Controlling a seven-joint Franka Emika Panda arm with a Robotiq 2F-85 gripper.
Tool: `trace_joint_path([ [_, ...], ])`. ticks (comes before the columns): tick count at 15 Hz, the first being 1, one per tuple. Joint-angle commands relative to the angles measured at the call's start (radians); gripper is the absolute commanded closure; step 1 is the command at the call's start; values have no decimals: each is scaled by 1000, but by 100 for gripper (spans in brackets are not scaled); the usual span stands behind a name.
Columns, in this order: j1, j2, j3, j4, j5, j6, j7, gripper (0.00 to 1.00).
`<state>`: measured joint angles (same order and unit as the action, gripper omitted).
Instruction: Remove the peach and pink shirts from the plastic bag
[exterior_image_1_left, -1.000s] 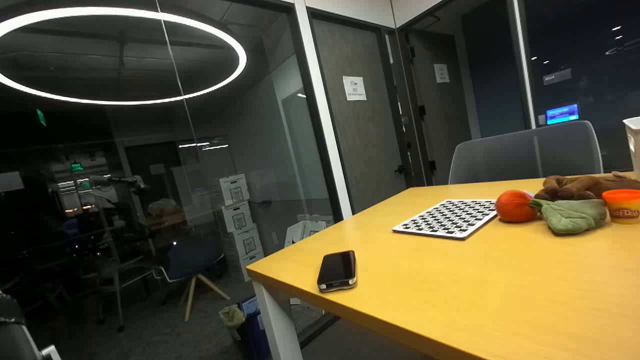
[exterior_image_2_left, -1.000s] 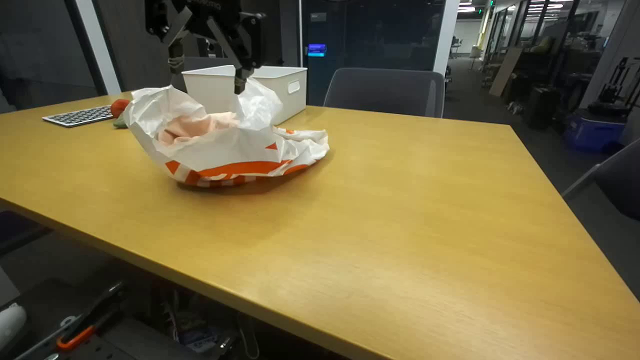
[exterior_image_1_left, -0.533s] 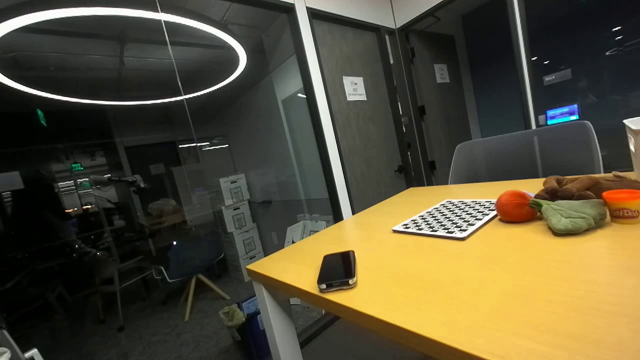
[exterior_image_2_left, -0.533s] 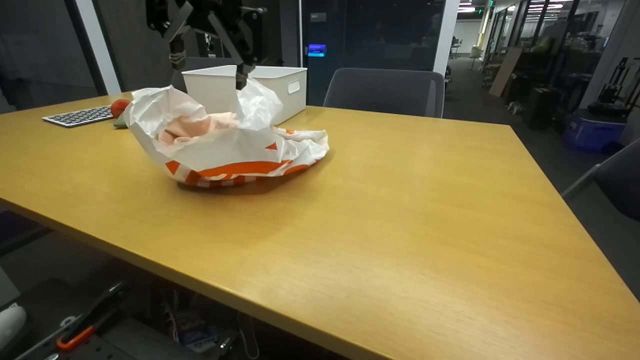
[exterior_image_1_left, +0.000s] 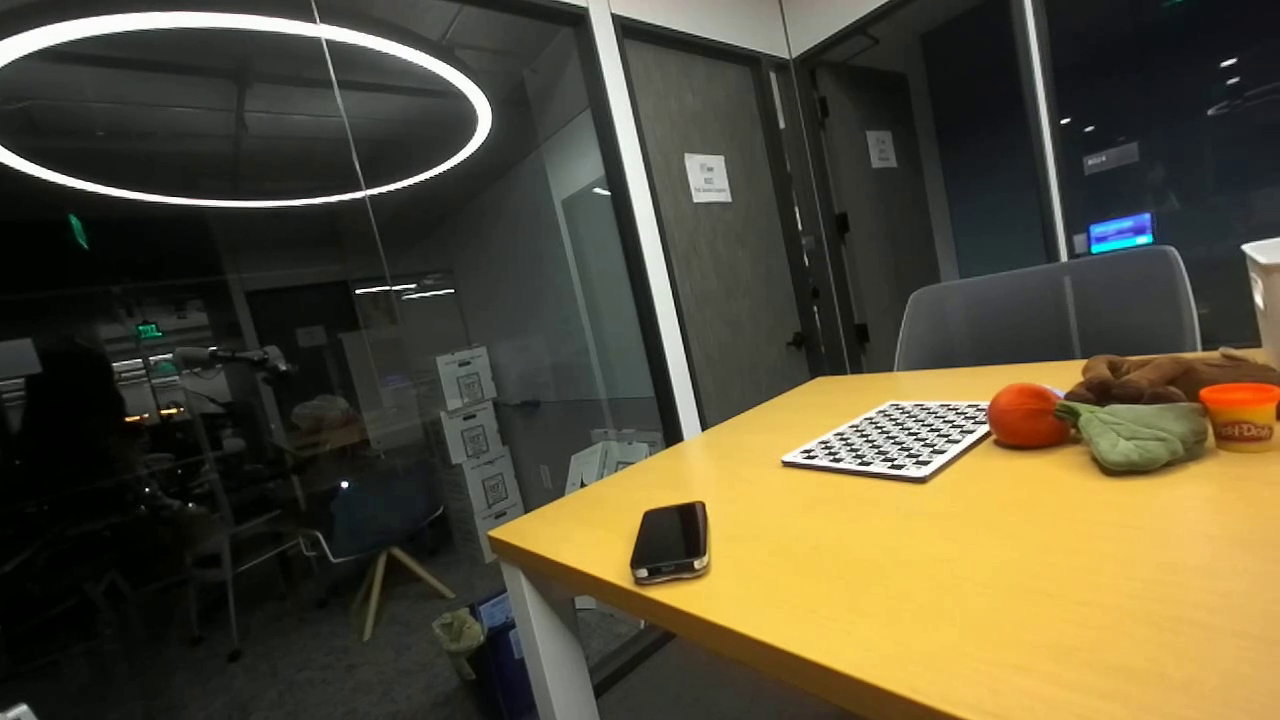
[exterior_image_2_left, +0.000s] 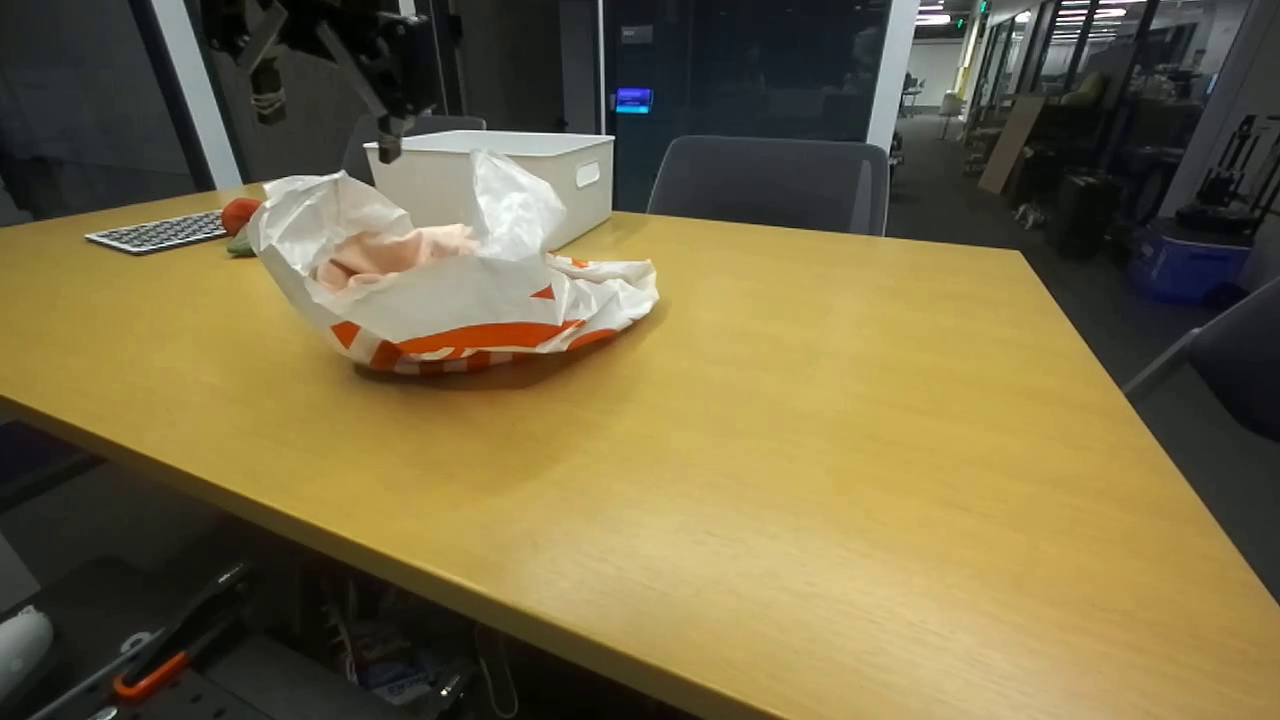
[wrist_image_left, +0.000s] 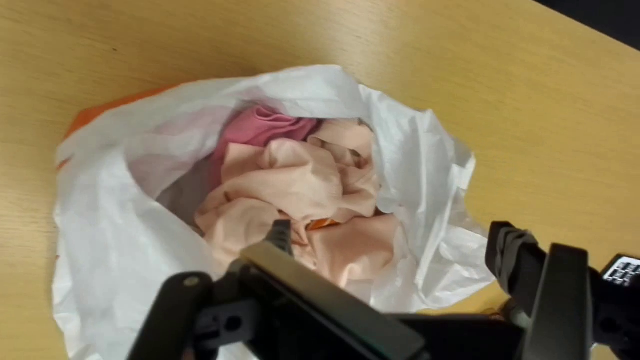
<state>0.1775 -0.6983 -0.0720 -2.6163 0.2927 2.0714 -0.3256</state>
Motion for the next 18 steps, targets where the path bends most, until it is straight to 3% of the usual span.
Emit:
trace_joint_path([
  [1, -13, 72, 150, 2, -37, 161, 176, 0],
  [7, -79, 209, 223, 21, -116, 276, 458, 0],
  [10, -27, 162, 112, 9, 50, 239, 402, 0],
  [14, 14, 169, 34, -2, 262, 266, 331, 0],
  [18, -13, 259, 116, -11, 225, 340, 391, 0],
])
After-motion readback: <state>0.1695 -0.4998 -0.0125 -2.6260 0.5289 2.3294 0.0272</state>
